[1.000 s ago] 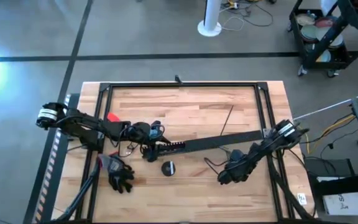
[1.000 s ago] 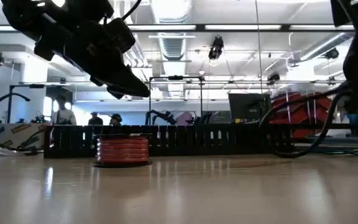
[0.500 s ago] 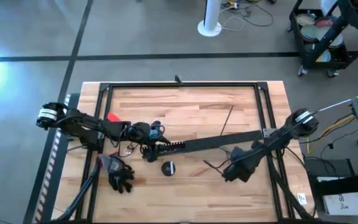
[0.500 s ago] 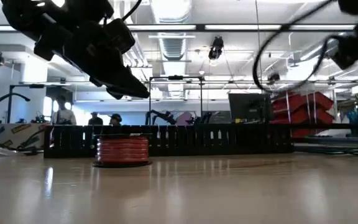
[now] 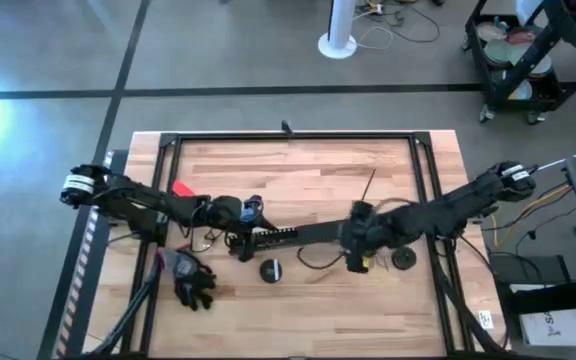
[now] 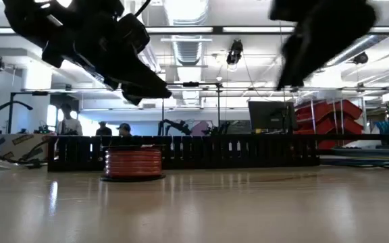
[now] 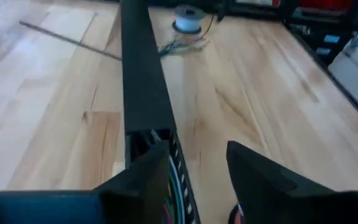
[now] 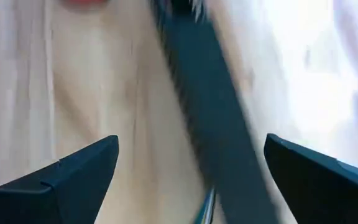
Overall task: Ziptie cables
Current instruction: Close the black cable duct
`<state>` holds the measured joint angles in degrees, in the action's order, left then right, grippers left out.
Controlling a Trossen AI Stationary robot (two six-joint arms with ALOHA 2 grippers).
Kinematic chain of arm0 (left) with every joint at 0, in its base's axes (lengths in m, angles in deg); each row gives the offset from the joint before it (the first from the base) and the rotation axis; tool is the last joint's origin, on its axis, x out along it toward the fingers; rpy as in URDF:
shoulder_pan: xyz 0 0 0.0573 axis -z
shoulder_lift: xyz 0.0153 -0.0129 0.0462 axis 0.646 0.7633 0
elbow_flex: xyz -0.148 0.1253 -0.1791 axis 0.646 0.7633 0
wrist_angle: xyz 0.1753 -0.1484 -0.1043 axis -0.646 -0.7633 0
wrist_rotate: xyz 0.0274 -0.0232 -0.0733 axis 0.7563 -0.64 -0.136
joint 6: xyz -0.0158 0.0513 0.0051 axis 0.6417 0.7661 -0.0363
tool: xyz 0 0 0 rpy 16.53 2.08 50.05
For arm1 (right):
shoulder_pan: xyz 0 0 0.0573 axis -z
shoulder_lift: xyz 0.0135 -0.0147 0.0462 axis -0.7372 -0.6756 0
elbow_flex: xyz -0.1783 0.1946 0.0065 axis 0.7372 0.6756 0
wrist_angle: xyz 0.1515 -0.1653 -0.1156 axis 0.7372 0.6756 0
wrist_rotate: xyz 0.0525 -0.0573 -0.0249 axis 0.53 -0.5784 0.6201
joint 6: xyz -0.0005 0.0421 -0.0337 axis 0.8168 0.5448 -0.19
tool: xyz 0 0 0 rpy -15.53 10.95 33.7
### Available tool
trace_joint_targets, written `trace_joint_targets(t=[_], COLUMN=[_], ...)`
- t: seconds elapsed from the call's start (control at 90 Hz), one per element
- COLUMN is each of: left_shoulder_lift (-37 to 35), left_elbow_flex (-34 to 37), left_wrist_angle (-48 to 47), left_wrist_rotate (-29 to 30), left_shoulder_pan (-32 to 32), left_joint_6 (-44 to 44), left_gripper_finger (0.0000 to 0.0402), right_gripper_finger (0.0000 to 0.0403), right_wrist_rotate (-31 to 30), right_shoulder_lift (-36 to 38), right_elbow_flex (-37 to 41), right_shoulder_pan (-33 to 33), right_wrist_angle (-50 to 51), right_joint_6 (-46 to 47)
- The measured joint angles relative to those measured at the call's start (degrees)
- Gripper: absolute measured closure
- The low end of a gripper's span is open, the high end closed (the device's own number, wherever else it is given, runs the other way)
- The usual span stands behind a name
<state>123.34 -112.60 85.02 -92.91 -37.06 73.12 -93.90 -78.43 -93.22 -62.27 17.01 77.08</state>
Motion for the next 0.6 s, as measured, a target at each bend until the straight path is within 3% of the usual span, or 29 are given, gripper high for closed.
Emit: trace_joint_targets(t=[0.133,0.267,0.433,0.6], left_shoulder_lift=[2.70,5.58,6.36,3.96], left_elbow_flex=[0.00,-0.07,-0.09,-0.21], left_wrist_angle=[0.88,0.55,-1.41,-8.19], left_wrist_rotate=[1.91,3.32,3.44,2.46], left_shoulder_pan=[0.00,0.00,0.00,0.10], left_joint_6=[-0.62,-2.03,-3.55,-6.99], left_gripper_finger=[0.0183,0.0138,0.0107,0.0108], right_gripper_finger=[0.0018,0.0018,0.0018,0.0018], right_wrist_rotate=[7.81,14.46,20.82,21.38], right_shoulder_lift=[-1.77,-5.23,-11.35,-16.05], right_elbow_flex=[5.05,9.95,10.64,9.32], right_shoulder_pan=[5.38,10.25,12.71,12.82], right_wrist_angle=[-18.98,-34.72,-42.35,-43.32], right_joint_6=[-10.53,-15.46,-18.27,-19.30])
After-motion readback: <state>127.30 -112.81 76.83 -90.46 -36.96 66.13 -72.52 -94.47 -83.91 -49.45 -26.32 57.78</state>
